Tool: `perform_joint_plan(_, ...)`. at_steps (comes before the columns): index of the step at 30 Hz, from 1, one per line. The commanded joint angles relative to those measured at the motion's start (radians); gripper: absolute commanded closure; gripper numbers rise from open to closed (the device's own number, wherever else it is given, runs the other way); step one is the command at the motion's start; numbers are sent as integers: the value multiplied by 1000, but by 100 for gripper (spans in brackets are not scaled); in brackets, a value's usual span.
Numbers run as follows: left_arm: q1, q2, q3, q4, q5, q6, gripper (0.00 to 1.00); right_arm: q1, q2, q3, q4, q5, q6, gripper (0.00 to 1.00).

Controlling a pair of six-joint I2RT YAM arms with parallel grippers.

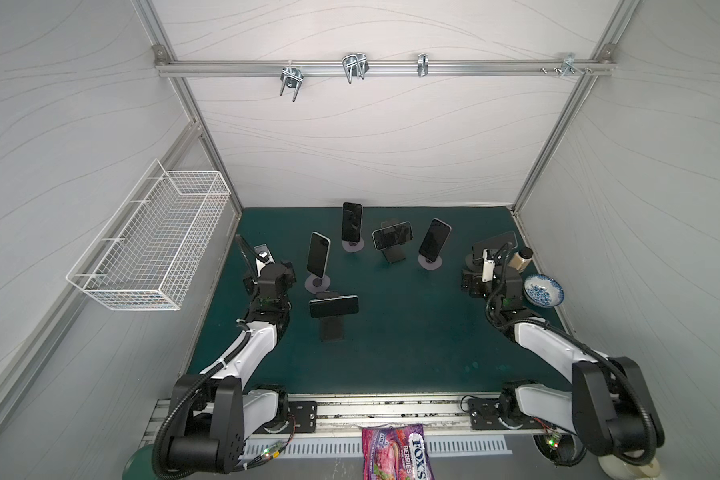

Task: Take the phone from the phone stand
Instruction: 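Raise both arms from rest and swing them toward the phone stands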

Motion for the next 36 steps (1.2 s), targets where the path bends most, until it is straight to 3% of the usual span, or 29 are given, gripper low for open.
perform_joint_plan(1,14,-53,102,-156,6,20,8,26,-59,65,-209,44,34,2)
perform_joint_plan(9,4,-132,273,-408,136,-80,11,93,-205,176,-442,43,54,4)
perform_joint_plan(16,-103,-156,400,-521,189,32,13,130,-296,325,-621,-63,109,9)
perform_joint_plan(22,-198,-210,488,-622,329,101,13,208,-331,430,-716,-151,122,16)
perform_joint_plan(25,-250,-248,516,-687,383,145,15,278,-320,497,-771,-155,139,21)
perform_joint_plan(29,-305,-320,512,-743,428,166,16,435,-263,599,-873,-73,159,25)
perform_joint_plan(36,-346,-406,454,-751,625,176,16,665,-98,812,-1045,-7,180,28)
